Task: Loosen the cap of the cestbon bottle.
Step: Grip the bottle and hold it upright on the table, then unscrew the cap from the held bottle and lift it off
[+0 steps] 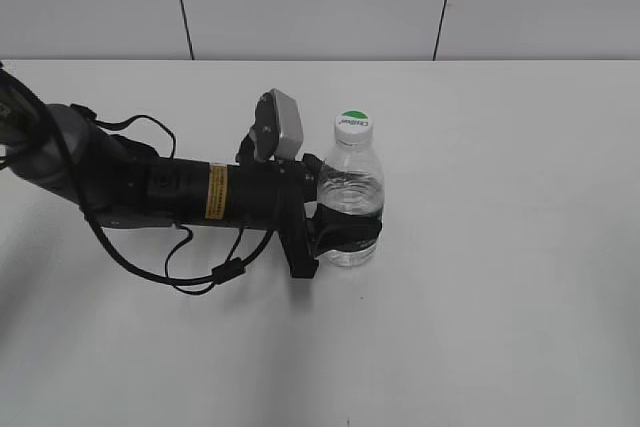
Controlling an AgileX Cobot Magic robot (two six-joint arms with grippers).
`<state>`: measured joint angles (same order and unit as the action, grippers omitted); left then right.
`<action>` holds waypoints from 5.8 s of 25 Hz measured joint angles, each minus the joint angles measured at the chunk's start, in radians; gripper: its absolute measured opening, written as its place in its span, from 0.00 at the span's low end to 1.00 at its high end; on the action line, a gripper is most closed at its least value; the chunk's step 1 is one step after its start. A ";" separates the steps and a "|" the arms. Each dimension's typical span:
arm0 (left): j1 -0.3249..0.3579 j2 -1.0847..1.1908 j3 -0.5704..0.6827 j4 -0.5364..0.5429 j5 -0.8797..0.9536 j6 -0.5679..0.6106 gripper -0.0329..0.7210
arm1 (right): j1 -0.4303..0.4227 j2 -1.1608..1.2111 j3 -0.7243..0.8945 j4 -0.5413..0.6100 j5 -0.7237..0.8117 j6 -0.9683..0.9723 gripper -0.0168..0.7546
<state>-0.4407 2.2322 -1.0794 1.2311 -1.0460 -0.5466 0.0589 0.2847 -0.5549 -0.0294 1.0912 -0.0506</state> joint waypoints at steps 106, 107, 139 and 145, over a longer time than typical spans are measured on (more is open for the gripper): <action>0.002 0.056 -0.003 -0.033 -0.074 0.001 0.53 | 0.553 1.677 -1.166 0.232 0.126 0.269 0.42; 0.002 0.056 -0.003 -0.033 -0.074 0.001 0.53 | 0.553 1.677 -1.166 0.230 0.126 0.229 0.42; 0.005 0.056 -0.008 0.015 -0.085 0.004 0.53 | 0.558 1.676 -1.166 0.232 0.139 -1.448 0.42; 0.005 0.056 -0.007 0.023 -0.093 0.003 0.53 | 0.558 1.676 -1.166 0.261 0.143 -1.598 0.42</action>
<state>-0.4355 2.2883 -1.0864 1.2539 -1.1391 -0.5437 0.6169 1.9609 -1.7207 0.2315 1.2341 -1.6489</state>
